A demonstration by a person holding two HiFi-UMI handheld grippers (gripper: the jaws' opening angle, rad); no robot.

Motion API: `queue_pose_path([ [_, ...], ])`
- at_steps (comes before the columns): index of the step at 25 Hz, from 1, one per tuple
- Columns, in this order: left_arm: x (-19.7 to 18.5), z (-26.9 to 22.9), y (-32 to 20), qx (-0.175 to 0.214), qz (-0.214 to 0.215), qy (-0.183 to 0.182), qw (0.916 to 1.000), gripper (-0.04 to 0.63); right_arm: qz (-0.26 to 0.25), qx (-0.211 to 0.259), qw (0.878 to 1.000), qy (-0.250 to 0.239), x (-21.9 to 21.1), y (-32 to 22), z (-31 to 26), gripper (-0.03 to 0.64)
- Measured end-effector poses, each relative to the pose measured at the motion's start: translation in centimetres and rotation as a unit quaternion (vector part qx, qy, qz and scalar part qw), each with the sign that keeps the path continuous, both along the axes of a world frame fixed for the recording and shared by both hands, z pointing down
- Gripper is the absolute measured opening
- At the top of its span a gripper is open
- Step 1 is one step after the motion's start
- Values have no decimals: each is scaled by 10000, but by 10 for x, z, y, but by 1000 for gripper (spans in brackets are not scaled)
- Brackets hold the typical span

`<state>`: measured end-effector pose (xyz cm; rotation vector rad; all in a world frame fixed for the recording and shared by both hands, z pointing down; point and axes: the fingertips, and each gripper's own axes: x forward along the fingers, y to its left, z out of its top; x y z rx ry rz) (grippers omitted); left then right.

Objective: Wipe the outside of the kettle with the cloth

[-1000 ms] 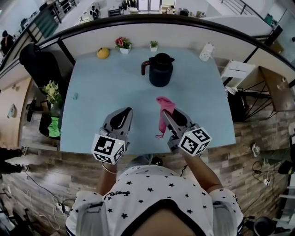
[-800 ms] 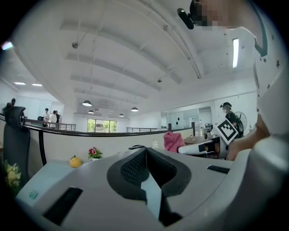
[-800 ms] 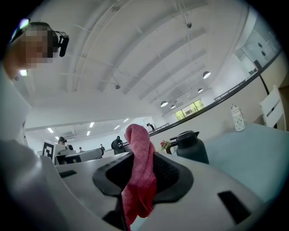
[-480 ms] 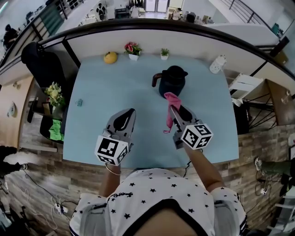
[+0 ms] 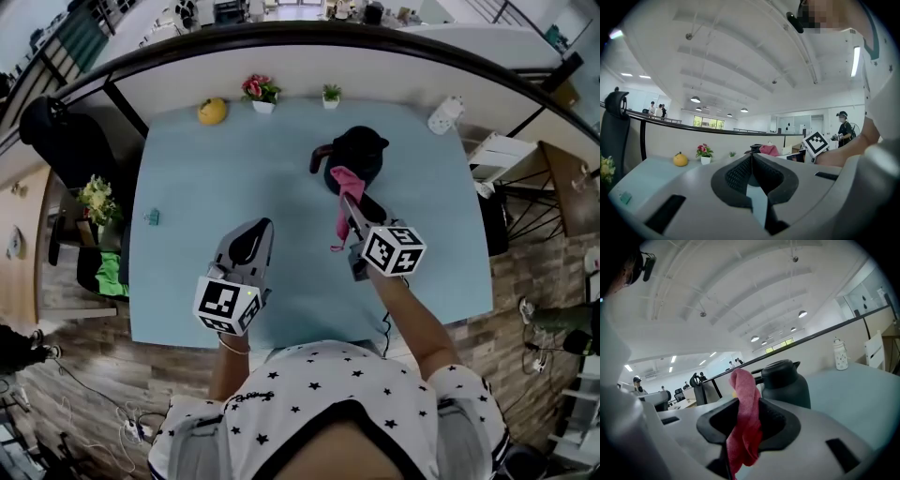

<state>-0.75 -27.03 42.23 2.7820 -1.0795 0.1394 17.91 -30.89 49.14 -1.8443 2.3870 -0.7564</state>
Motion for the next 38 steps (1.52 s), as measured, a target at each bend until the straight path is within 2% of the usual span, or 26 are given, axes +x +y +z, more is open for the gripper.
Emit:
queue_pose_path([
  [9,-4,7,-11,-98,-111,2,9999,31,346,-465,9977,-360,4,-27,27,123],
  [14,-5,11,-11,-204,-369,51,9991,31,474,-680,9919,-958,2,-44,33,123],
  [19,1,8,-4,-227,-519,66,9984,31,510,-833,9804,-1708,5,-47,32,123],
  [22,7,5,0,-235,-585,55,9980,31,465,-862,9755,-1969,10,-45,29,123],
  [32,40,-1,9,-175,-586,-64,9981,31,282,-831,9715,-2200,42,-32,21,123],
  [38,61,-8,13,-92,-518,-156,9985,31,354,-864,9700,-2244,71,-23,22,122],
])
